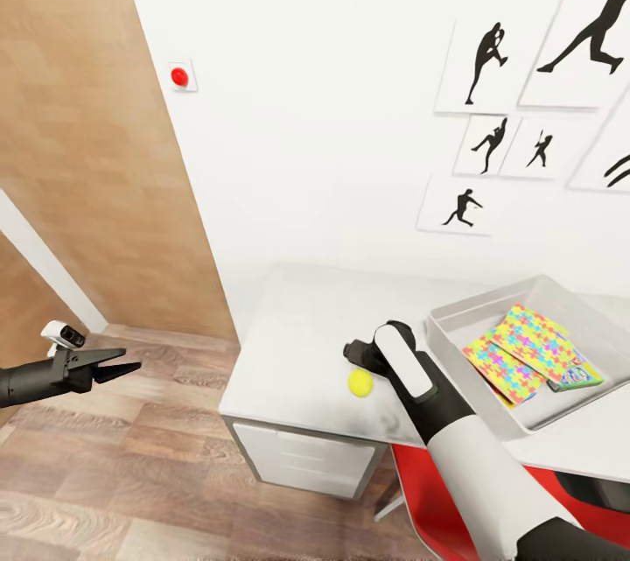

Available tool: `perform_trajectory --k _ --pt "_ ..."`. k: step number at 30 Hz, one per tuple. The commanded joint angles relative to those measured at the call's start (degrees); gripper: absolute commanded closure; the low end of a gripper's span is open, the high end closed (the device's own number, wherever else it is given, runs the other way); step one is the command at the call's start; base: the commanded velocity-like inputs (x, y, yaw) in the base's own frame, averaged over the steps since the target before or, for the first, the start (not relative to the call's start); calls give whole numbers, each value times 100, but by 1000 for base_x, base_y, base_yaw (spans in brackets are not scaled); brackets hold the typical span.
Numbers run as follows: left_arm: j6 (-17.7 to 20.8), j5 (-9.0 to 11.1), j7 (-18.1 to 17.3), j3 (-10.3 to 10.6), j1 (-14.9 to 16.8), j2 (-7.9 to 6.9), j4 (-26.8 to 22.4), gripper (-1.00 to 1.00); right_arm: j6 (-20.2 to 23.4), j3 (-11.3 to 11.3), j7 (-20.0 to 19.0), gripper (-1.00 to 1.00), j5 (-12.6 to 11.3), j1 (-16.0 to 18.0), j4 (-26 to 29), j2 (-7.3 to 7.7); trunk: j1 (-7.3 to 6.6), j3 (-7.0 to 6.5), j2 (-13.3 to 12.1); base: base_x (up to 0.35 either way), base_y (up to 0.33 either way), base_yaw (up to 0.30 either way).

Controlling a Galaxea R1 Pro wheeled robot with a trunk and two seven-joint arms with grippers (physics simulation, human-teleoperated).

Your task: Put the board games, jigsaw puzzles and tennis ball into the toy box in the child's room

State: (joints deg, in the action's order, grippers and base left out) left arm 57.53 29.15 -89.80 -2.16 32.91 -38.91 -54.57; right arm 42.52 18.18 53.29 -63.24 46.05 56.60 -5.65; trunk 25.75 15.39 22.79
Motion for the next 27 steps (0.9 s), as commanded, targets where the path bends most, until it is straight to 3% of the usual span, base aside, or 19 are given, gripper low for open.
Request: perform_trajectory --k 1,16,20,24,27 --pt "61 3 -20 5 5 -3 -1 -100 13 8 37 -100 -43 7 -12 3 3 21 13 0 0 68" --pt "60 3 -20 5 5 -3 -1 -100 2 10 -29 -100 -29 9 -72 29 3 147 13 0 0 58" --pt "58 3 -20 5 5 -3 -1 -100 -6 6 -29 -100 142 9 -77 29 3 152 13 0 0 8" --pt "59 3 -20 5 5 -3 -1 -100 -87 -11 -33 -100 553 9 -79 -1 3 153 13 0 0 1" --pt "61 3 -20 5 5 -3 -1 -100 -104 -14 -38 -100 628 9 -79 -4 3 153 13 0 0 0"
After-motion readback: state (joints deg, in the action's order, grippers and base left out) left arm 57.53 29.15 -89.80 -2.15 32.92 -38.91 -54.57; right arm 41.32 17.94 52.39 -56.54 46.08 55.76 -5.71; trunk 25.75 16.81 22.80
